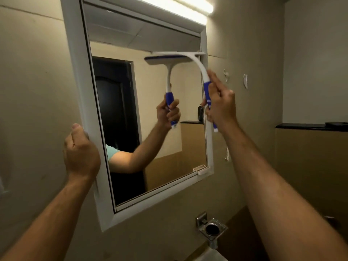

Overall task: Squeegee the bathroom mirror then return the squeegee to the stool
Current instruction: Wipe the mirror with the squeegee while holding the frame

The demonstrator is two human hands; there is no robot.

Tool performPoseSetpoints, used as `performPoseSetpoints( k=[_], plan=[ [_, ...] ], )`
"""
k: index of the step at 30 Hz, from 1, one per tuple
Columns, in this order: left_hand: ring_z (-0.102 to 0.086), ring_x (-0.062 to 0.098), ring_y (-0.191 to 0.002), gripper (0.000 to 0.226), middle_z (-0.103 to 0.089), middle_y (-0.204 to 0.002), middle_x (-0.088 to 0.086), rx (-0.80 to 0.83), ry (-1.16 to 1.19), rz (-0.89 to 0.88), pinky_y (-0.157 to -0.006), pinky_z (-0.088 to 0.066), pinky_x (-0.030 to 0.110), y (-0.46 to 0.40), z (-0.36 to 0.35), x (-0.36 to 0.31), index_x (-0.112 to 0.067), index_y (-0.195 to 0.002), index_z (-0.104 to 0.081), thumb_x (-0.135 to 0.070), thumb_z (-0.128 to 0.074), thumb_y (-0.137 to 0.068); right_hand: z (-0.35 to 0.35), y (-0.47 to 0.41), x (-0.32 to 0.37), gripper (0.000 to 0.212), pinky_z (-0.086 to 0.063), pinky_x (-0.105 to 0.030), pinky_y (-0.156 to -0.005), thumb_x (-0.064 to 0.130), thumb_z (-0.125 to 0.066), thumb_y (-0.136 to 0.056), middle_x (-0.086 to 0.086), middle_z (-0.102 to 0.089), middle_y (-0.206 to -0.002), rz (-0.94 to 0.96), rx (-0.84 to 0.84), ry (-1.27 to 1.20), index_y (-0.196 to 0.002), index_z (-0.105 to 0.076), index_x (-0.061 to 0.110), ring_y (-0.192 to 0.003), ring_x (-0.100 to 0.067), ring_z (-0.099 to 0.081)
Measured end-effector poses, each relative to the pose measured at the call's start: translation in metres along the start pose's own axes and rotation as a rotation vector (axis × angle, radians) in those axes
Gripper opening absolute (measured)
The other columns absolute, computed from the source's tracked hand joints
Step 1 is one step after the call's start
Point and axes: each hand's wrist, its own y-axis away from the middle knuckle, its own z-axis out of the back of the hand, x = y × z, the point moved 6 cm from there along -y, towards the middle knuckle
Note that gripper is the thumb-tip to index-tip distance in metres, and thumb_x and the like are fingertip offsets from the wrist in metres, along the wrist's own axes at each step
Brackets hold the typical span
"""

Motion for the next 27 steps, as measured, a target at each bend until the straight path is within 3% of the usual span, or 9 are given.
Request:
performPoseSetpoints(
  k=[2,5,10,12,16,18,24,27],
  plan=[
    [-0.030,0.007,-0.033,0.051,-0.033,-0.046,-0.005,0.043,-0.006,0.039,-0.035,-0.022,0.017,-0.002,-0.008,0.001,-0.014,-0.072,-0.047,-0.054,-0.021,-0.092,-0.005,-0.018,0.010,0.038,-0.042,-0.023,-0.042,0.031,-0.040,-0.103,-0.008,-0.058,-0.077,0.021,0.016,-0.010,-0.139,-0.048,0.038,-0.055,-0.018,-0.047],
    [-0.023,0.005,-0.031,0.044,-0.029,-0.044,-0.007,-0.031,-0.070,0.075,-0.032,-0.016,0.016,-0.003,-0.005,-0.002,-0.016,-0.071,-0.045,-0.053,-0.031,-0.091,-0.007,-0.010,0.002,0.037,-0.042,-0.022,-0.041,0.030,-0.040,-0.103,-0.009,-0.059,-0.080,-0.002,0.031,-0.037,-0.137,-0.050,0.039,-0.054,-0.015,-0.048],
    [-0.021,0.005,-0.030,0.038,-0.028,-0.042,-0.007,0.185,0.174,0.323,-0.031,-0.015,0.016,0.033,-0.012,0.032,-0.015,-0.070,-0.047,-0.047,-0.044,-0.090,-0.006,0.033,-0.026,0.036,-0.044,-0.019,-0.042,0.027,-0.042,-0.102,-0.012,-0.060,-0.091,-0.070,0.018,-0.088,-0.134,-0.051,0.042,-0.058,-0.015,-0.051],
    [-0.021,0.005,-0.031,0.036,-0.032,-0.044,-0.006,0.200,0.161,0.300,-0.031,-0.015,0.016,0.027,-0.013,0.022,-0.015,-0.072,-0.046,-0.046,-0.044,-0.091,-0.007,0.027,-0.016,0.036,-0.044,-0.018,-0.043,0.026,-0.042,-0.102,-0.009,-0.060,-0.088,-0.050,0.024,-0.077,-0.134,-0.050,0.041,-0.057,-0.014,-0.050],
    [-0.025,0.007,-0.031,0.039,-0.030,-0.043,-0.005,0.049,0.015,0.148,-0.033,-0.019,0.017,-0.004,-0.010,-0.016,-0.015,-0.071,-0.044,-0.048,-0.042,-0.092,-0.012,-0.009,0.021,0.038,-0.042,-0.021,-0.041,0.031,-0.039,-0.103,-0.011,-0.058,-0.078,0.057,0.067,-0.009,-0.139,-0.046,0.040,-0.051,-0.014,-0.045],
    [-0.026,0.008,-0.032,0.041,-0.031,-0.044,-0.005,0.044,0.059,0.155,-0.033,-0.021,0.017,-0.015,-0.013,-0.024,-0.015,-0.071,-0.042,-0.050,-0.039,-0.092,-0.016,-0.022,0.030,0.038,-0.042,-0.022,-0.041,0.033,-0.039,-0.103,-0.009,-0.058,-0.077,0.065,0.078,0.002,-0.140,-0.045,0.039,-0.050,-0.011,-0.044],
    [-0.023,0.006,-0.031,0.041,-0.026,-0.042,-0.008,0.192,0.203,0.260,-0.032,-0.017,0.015,0.003,-0.014,0.013,-0.015,-0.068,-0.047,-0.050,-0.042,-0.089,-0.017,0.009,-0.002,0.035,-0.042,-0.019,-0.040,0.028,-0.042,-0.102,-0.015,-0.057,-0.084,-0.052,0.069,-0.122,-0.131,-0.051,0.045,-0.047,-0.006,-0.048],
    [-0.025,0.005,-0.033,0.040,-0.028,-0.046,-0.008,0.270,0.308,0.362,-0.032,-0.017,0.016,0.029,-0.013,0.036,-0.015,-0.079,-0.054,-0.049,-0.038,-0.090,-0.014,0.039,-0.025,0.034,-0.041,-0.019,-0.038,0.025,-0.043,-0.101,-0.016,-0.057,-0.081,-0.125,0.071,-0.183,-0.124,-0.053,0.049,-0.045,-0.006,-0.047]
  ],
)
